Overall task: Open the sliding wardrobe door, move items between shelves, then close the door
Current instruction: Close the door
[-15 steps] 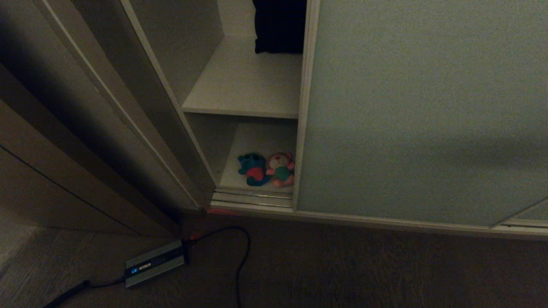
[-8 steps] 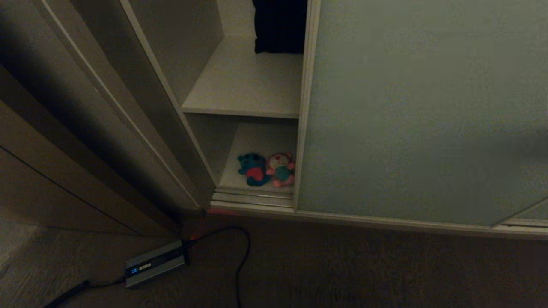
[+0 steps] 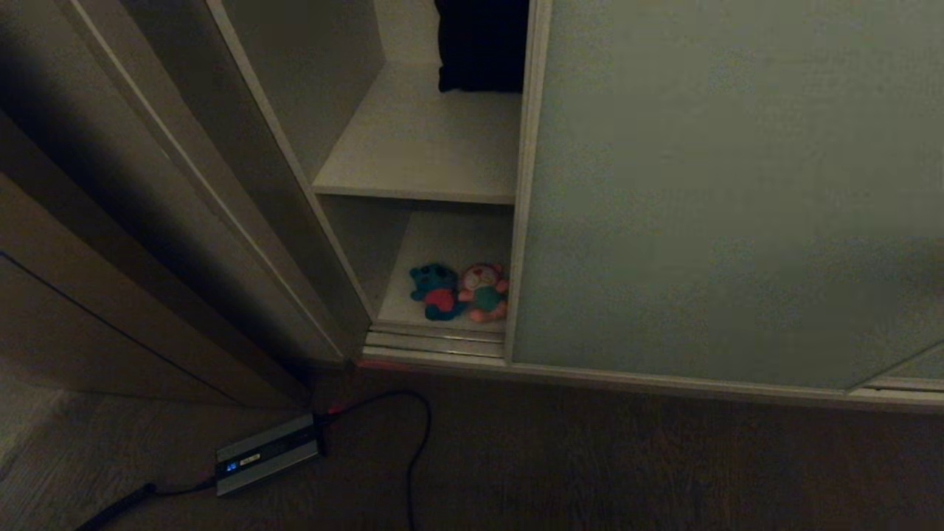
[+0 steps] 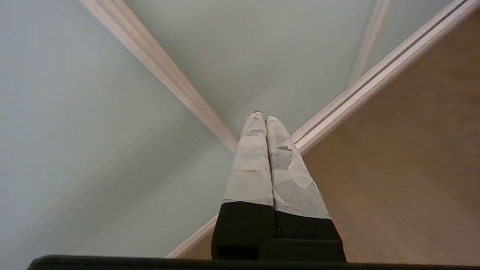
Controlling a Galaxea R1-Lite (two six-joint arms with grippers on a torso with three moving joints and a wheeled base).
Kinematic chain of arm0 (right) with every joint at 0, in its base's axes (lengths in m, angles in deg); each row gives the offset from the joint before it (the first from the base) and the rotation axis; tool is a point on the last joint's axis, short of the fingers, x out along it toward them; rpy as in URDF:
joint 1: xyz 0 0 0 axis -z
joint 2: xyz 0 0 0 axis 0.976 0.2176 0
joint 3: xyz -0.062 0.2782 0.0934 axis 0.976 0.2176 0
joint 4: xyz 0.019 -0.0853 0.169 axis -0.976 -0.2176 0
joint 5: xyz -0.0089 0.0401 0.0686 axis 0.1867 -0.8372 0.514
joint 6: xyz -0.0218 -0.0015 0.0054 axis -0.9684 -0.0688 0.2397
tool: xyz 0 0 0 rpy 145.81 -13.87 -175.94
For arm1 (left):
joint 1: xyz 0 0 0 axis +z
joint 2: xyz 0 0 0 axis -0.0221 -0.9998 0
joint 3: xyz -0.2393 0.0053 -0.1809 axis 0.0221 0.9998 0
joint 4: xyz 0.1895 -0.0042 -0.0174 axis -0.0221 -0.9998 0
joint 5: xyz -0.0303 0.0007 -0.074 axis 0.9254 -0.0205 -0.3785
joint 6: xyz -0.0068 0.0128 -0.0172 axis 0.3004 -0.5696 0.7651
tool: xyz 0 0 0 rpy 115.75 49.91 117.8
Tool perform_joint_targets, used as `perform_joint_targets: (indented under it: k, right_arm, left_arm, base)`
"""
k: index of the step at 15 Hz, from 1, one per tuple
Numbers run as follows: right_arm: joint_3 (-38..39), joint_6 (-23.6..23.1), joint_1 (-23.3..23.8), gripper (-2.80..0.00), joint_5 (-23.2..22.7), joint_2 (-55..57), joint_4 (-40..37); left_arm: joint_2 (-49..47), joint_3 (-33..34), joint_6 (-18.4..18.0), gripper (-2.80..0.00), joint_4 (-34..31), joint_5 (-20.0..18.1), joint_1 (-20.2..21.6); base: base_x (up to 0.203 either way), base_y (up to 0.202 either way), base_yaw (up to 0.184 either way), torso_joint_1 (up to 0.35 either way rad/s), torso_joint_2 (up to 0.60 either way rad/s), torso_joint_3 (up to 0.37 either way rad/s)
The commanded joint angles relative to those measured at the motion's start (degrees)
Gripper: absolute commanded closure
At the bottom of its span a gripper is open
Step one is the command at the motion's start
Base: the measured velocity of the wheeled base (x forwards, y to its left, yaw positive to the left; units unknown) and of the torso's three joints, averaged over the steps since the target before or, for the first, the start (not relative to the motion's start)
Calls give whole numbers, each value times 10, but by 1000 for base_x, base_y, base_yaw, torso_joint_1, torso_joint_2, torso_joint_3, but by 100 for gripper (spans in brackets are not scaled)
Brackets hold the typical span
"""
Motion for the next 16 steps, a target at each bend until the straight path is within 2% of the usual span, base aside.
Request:
perform_joint_targets:
  k: [1, 5, 9, 11, 14, 16]
  right_arm:
    - [-21, 29, -11, 0, -7, 36, 1]
    - [-98, 109, -38, 0, -7, 94, 3]
    - [-100, 114, -64, 0, -17, 115, 37]
    - [-99, 118, -77, 0, -17, 138, 92]
    - [-100, 175, -86, 0, -19, 153, 148]
    - [-101, 179, -92, 0, -19, 162, 171]
  left_arm:
    - [1, 0, 0, 0, 0, 0, 0]
    - [1, 0, 0, 0, 0, 0, 0]
    - [1, 0, 0, 0, 0, 0, 0]
    - [1, 0, 0, 0, 0, 0, -1]
    - [1, 0, 0, 0, 0, 0, 0]
    - [1, 0, 0, 0, 0, 0, 0]
  base:
    - [0, 0, 0, 0, 0, 0]
    - [0, 0, 0, 0, 0, 0]
    - [0, 0, 0, 0, 0, 0]
    - [0, 0, 0, 0, 0, 0]
    - [0, 0, 0, 0, 0, 0]
    - [0, 0, 0, 0, 0, 0]
